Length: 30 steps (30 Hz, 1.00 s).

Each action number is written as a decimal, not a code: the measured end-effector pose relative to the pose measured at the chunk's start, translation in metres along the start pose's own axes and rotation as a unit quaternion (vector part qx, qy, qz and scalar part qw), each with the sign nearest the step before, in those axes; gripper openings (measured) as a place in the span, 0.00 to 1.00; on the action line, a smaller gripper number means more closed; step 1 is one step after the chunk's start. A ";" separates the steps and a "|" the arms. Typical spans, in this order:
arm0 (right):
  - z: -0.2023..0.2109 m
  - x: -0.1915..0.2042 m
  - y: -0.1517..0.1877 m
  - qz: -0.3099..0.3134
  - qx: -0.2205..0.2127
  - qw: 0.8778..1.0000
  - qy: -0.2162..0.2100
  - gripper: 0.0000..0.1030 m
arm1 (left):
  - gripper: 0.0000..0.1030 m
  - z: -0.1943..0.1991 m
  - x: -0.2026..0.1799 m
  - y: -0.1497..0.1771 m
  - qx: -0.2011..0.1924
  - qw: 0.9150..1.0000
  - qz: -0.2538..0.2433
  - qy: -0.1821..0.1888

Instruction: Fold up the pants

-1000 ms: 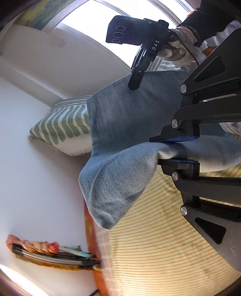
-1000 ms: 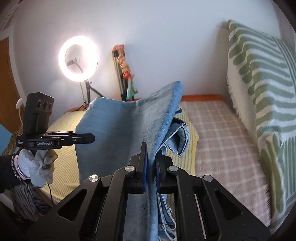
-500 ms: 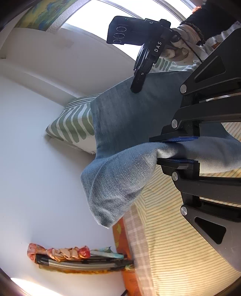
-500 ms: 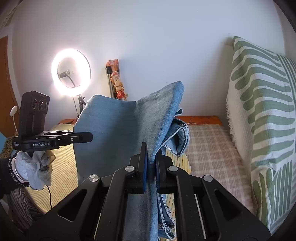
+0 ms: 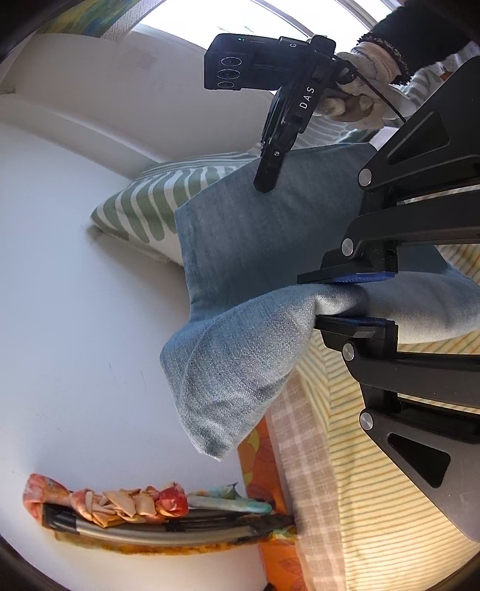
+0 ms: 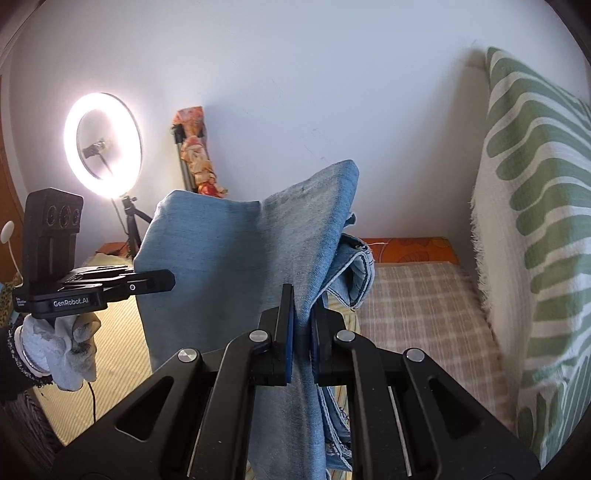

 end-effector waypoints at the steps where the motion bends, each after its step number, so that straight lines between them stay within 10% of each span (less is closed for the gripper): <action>1: -0.007 -0.003 -0.001 -0.001 0.002 1.000 -0.001 0.08 | 0.12 -0.003 0.004 -0.002 0.001 1.000 0.001 -0.001; 30: -0.152 -0.050 -0.015 -0.008 0.065 0.997 0.030 0.08 | 0.12 -0.076 0.059 -0.020 0.026 0.996 -0.025 -0.075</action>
Point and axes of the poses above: each gripper's, at about its wrist camera, not at the fingertips, and z roughly against the way its jaws point, x to its left, y to its underside, the point moved 2 cm from there along -z, roughly the way its jaws point
